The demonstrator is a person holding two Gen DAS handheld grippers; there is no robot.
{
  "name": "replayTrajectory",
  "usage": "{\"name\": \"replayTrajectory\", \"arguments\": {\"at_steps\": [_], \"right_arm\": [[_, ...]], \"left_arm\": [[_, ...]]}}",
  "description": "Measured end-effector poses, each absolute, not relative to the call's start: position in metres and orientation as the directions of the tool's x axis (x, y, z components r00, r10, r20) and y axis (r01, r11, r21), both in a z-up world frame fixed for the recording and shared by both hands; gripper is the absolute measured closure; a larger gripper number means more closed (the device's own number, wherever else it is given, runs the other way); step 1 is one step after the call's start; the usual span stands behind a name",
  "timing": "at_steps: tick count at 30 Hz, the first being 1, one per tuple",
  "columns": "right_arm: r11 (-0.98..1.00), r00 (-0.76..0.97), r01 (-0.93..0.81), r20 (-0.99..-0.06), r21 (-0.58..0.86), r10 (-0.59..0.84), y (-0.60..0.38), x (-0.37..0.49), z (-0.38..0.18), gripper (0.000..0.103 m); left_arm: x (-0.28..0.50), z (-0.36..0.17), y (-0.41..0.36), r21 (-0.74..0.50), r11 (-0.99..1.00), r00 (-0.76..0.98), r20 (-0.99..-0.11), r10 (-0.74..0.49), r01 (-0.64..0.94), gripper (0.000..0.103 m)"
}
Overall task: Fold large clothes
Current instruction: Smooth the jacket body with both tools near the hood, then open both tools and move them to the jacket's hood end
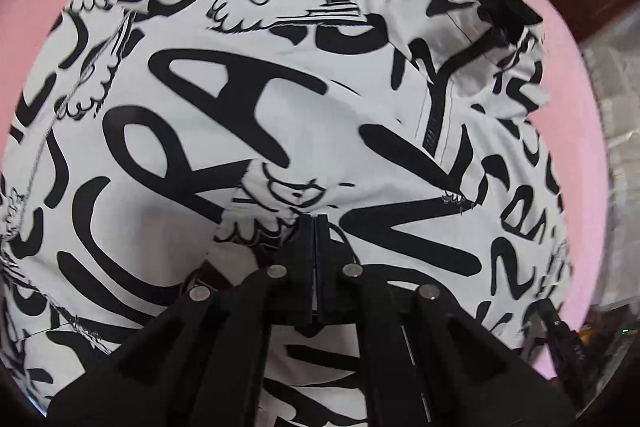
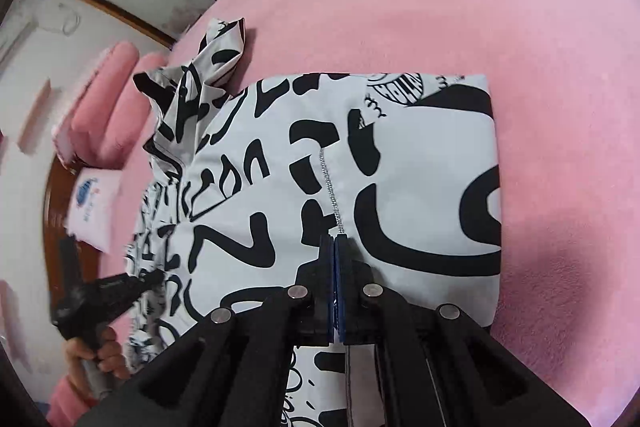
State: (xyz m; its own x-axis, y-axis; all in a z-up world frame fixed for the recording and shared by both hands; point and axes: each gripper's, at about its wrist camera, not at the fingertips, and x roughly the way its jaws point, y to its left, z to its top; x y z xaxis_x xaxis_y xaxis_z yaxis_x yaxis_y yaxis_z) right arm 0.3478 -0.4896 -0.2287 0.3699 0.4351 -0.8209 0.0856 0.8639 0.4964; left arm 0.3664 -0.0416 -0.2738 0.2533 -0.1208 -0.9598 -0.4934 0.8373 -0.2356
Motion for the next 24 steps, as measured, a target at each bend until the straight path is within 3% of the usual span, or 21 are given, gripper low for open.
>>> {"name": "replayTrajectory", "arguments": {"at_steps": [6,11,16,20,24], "right_arm": [[0.909,0.43,0.171,-0.859,0.381,0.279,-0.504,0.344,-0.221,0.102],[0.918,0.433,0.171,-0.864,0.358,0.256,-0.517,0.348,-0.228,0.102],[0.951,0.426,0.268,-0.905,0.156,0.028,-0.528,0.348,-0.215,0.102],[0.934,0.437,0.278,-0.895,0.224,0.085,-0.536,0.336,-0.199,0.102],[0.911,0.423,0.275,-0.889,0.307,0.172,-0.536,0.322,-0.187,0.102]], "left_arm": [[0.36,-0.276,-0.035,-0.237,0.845,0.264,-0.957,-0.119,-0.479,0.102],[0.356,-0.277,-0.032,-0.252,0.831,0.261,-0.956,-0.134,-0.496,0.102],[0.332,-0.255,-0.011,-0.267,0.805,0.279,-0.951,-0.131,-0.531,0.102],[0.31,-0.233,0.002,-0.273,0.799,0.308,-0.944,-0.117,-0.535,0.102],[0.279,-0.222,0.009,-0.342,0.736,0.286,-0.935,-0.207,-0.584,0.102]]}}
